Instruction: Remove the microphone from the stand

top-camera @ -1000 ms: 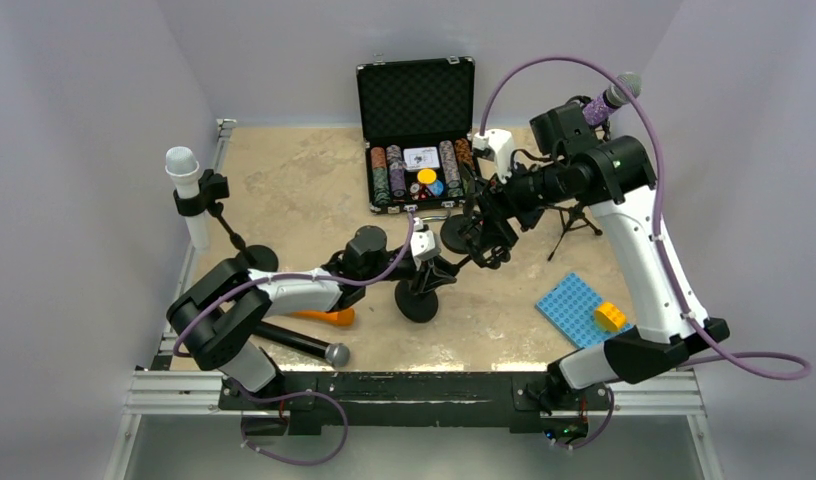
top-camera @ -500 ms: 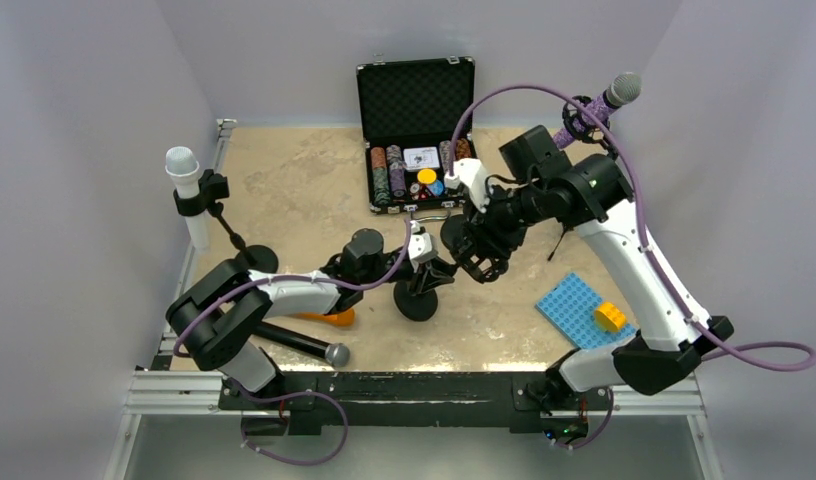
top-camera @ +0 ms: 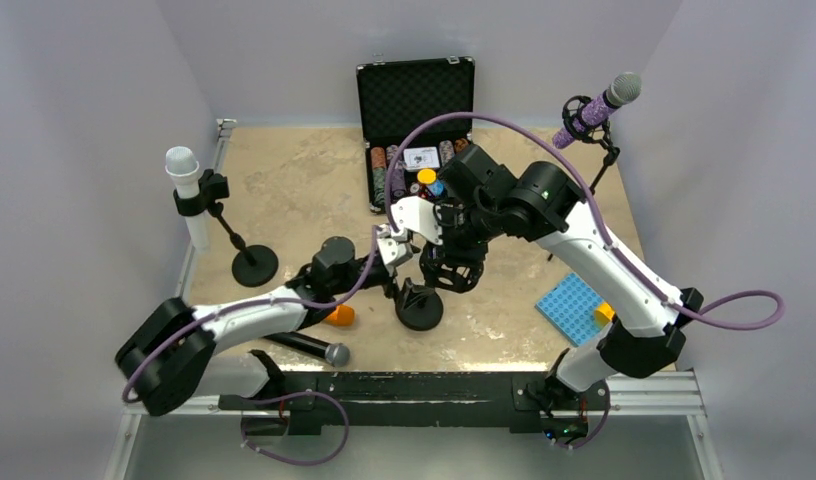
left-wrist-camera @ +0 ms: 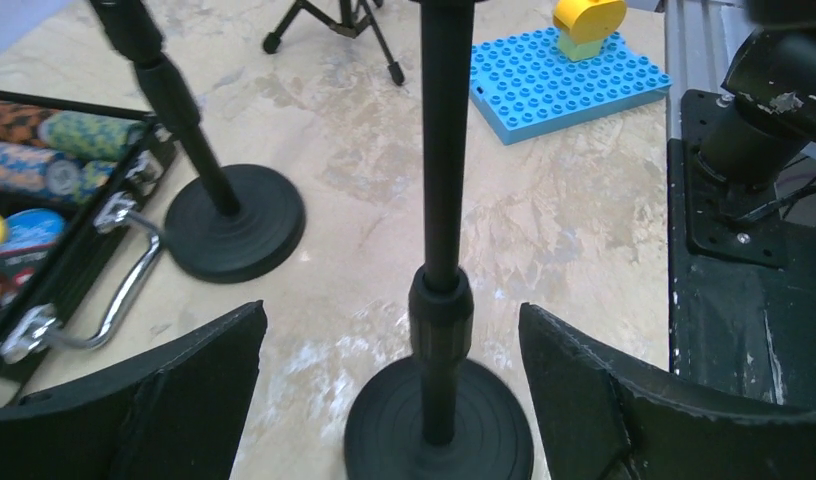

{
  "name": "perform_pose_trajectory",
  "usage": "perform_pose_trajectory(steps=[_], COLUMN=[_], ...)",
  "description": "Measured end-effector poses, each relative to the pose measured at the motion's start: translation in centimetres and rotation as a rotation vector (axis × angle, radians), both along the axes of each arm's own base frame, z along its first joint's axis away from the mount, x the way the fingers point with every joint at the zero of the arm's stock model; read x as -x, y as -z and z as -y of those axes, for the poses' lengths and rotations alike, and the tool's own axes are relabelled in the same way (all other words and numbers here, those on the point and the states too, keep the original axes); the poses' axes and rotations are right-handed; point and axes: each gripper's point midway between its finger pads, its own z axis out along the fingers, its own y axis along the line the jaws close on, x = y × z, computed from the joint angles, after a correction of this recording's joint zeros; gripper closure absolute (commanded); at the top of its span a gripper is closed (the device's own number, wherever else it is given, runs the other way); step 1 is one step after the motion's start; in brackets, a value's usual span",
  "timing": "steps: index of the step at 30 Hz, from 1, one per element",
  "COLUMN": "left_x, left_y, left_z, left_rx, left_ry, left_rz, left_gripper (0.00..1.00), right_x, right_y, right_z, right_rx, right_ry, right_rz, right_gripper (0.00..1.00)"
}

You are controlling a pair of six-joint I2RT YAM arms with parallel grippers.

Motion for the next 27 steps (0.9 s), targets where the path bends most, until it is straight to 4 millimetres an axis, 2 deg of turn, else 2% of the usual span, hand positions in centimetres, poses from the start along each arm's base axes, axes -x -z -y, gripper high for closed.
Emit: perform_pose_trajectory(steps=[5,11,17,20,24,27], left_x=[1.0,3.8,5.5,5.9,6.2,6.4], left_y=[-2.3,-5.0,-4.1,-3.2,-2.8,-2.6], left_z=[-4.6,-9.0,-11.8,-12.9,-13.5,-13.8], left_rx=[-0.03,-0.041,-0.101,-0.143,-0.163,-0.171], left_ry=[-0.074,-0.127,-0.169,-0.195,-0.209,-0.212], left_rz=[0.081,0.139,0.112,0.083,0.064,0.059], left_gripper=[0.0,0.0,0.0,0.0,0.0,0.0], right_x=[1.1,2.3,2.8,3.1,2.9,2.9], right_y=[0.2,0.8,1.5,3.2,6.4,8.0], right_z=[-1.3,-3.0,-3.8,-3.9,-4.3,-4.1], right_rx=[0.032,0.041,0.041,0.092,0.178,0.233], right_ry=[-0.107,-0.208,-0.249,-0.266,-0.273,-0.271], right_rz=[0.051,0.045,0.021,-0.006,-0.051,-0.067], right_gripper=[0.97,0.98,0.99,1.0,0.99,0.99])
